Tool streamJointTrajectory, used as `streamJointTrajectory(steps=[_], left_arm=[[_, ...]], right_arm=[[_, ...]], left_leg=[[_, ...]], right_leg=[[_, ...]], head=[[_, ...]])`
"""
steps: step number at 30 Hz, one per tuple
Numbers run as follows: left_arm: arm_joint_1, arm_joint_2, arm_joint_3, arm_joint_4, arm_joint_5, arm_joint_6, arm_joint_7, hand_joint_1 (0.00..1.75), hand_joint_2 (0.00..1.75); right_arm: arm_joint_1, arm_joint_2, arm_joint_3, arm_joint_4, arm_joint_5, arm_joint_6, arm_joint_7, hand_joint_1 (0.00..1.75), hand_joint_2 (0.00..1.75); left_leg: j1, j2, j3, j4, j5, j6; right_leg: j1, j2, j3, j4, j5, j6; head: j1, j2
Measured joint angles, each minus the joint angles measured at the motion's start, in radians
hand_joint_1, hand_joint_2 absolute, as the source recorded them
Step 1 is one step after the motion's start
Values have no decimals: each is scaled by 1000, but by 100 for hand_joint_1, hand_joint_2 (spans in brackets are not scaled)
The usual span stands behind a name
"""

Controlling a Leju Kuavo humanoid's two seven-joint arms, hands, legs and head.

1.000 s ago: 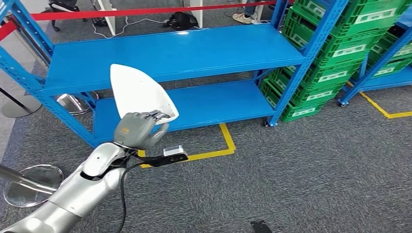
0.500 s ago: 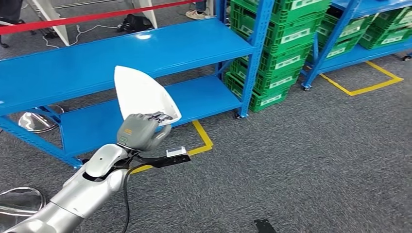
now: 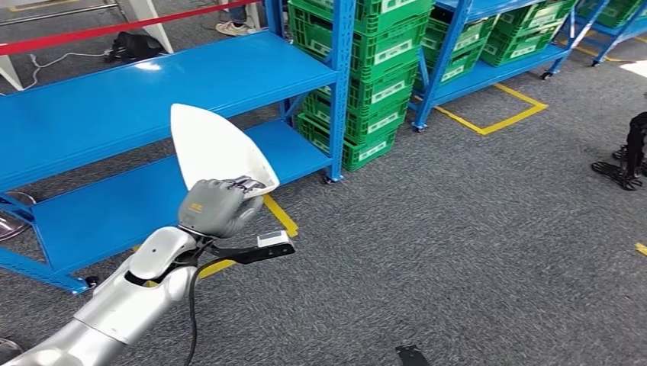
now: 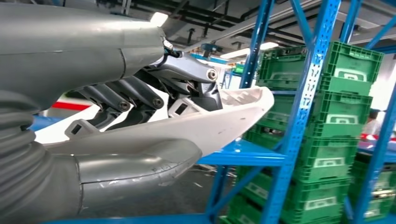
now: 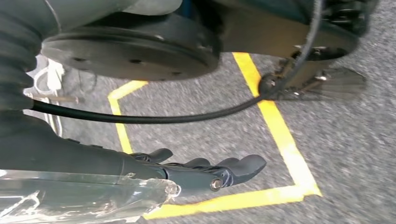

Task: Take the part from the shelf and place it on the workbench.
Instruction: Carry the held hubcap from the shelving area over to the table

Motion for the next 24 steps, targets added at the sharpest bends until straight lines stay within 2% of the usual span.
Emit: streamJointTrajectory(steps=[1, 2, 3, 4, 5, 6, 7, 9, 10, 11, 13, 14, 15, 16, 18, 19, 20, 21, 22, 23, 24], left_arm=[[-1, 0, 0, 0, 0, -1, 0, 175, 175], [-1, 1, 0, -1, -1, -2, 0, 175, 175], [0, 3, 0, -1, -1, -2, 1, 175, 175], [1, 5, 0, -1, -2, -3, 1, 175, 175], [2, 6, 0, -1, -3, -3, 1, 175, 175], [2, 7, 0, -1, -5, -4, 1, 175, 175], [2, 7, 0, -1, -6, -5, 1, 175, 175], [2, 7, 0, -1, -8, -6, 1, 175, 175], [1, 8, 0, -1, -8, -7, 2, 175, 175], [-1, 8, 0, -1, -8, -8, 2, 175, 175], [-4, 8, -1, -1, -9, -11, 2, 175, 175], [-5, 7, -2, -1, -9, -12, 2, 175, 175], [-7, 6, -2, -1, -9, -14, 2, 175, 175], [-8, 6, -2, -1, -9, -15, 2, 175, 175], [-8, 7, -2, -1, -9, -17, 2, 175, 175], [-8, 8, -2, -1, -9, -19, 2, 175, 175], [-7, 9, -2, -1, -10, -21, 2, 175, 175], [-7, 9, -2, -1, -10, -22, 2, 175, 175], [-7, 9, -2, -1, -10, -23, 2, 175, 175], [-8, 10, -2, -1, -10, -24, 2, 175, 175], [-9, 10, -2, -1, -10, -25, 2, 175, 175]], right_arm=[[-1, 0, -1, 0, -1, 0, 0, 0, 175], [-3, 0, -1, 0, -1, 1, -1, 0, 175], [-6, 0, -1, 0, -2, 1, -1, 0, 175], [-9, 0, -1, 0, -2, 2, -2, 0, 175], [-10, 0, -1, 0, -2, 2, -2, 0, 175], [-11, 0, -1, 0, -2, 3, -2, 0, 175], [-11, 0, -1, 0, -2, 3, -2, 0, 175], [-9, 0, -1, 0, -2, 3, -1, 0, 175], [-9, 1, -2, 0, -2, 3, -2, 0, 175], [-10, 1, -2, 0, -2, 3, -3, 0, 175], [-10, 2, -1, 0, -2, 3, -5, 0, 175], [-9, 2, -2, -1, -2, 2, -6, 0, 175], [-8, 2, -2, -1, -1, 1, -7, 0, 175], [-8, 2, -2, -1, -1, 0, -8, 0, 175], [-11, 2, -2, -1, 1, -1, -9, 0, 175], [-12, 2, -2, -1, 1, -1, -9, 0, 175], [-11, 2, -2, -1, 2, -1, -9, 0, 175], [-11, 2, -2, -1, 2, -1, -9, 0, 175], [-10, 2, -2, -1, 2, -2, -9, 0, 175], [-10, 2, -2, -1, 2, -2, -9, 0, 175], [-11, 2, -2, -1, 2, -2, -9, 0, 175]], left_leg=[[0, 13, 0, -2, 2, 6], [-2, 27, 1, -2, 2, 10], [-5, 42, 0, -2, 1, 13], [-7, 58, 1, -2, 0, 15], [-9, 74, 1, -2, -1, 15], [-10, 89, 2, -2, -2, 16], [-11, 102, 4, -1, -4, 15], [-15, 124, 10, 0, -10, 8], [-18, 134, 13, 1, -13, 4], [-21, 143, 14, 2, -15, -1], [-24, 164, 16, 0, -15, -8], [-22, 162, 17, 1, -20, -14], [-20, 146, 13, 13, -32, -19], [-18, 120, 1, 43, -54, -23], [-15, 65, -54, 163, -118, -26], [-15, 54, -88, 231, -143, -27], [-15, 50, -113, 277, -153, -28], [-14, 48, -123, 288, -142, -28], [-13, 45, -114, 261, -113, -28], [-10, 35, -89, 203, -74, -29], [-5, 9, -59, 136, -39, -31]], right_leg=[[3, -33, -18, 37, -22, 3], [5, -71, -44, 97, -54, 5], [6, -95, -76, 169, -89, 7], [6, -107, -104, 234, -116, 8], [5, -112, -118, 272, -128, 9], [5, -115, -113, 271, -121, 8], [6, -122, -86, 229, -98, 7], [11, -160, -3, 89, -44, 2], [14, -176, 27, 35, -28, -4], [17, -185, 42, 6, -22, -10], [19, -166, 38, -1, -22, -23], [18, -153, 36, -2, -21, -28], [16, -140, 35, -4, -18, -34], [13, -128, 36, -6, -16, -39], [9, -103, 36, -7, -13, -46], [9, -90, 36, -7, -13, -49], [8, -74, 36, -7, -13, -50], [7, -59, 36, -7, -12, -49], [6, -43, 36, -7, -11, -48], [3, -27, 36, -6, -9, -45], [2, -12, 34, -5, -8, -40]], head=[[4, 0], [9, 0], [13, 0], [13, 0], [13, 0], [13, 0], [13, 0], [14, 0], [13, 0], [12, 0], [11, 0], [11, 0], [10, 0], [9, 0], [5, 0], [3, 0], [3, 0], [3, 0], [3, 0], [3, 0], [2, 0]])
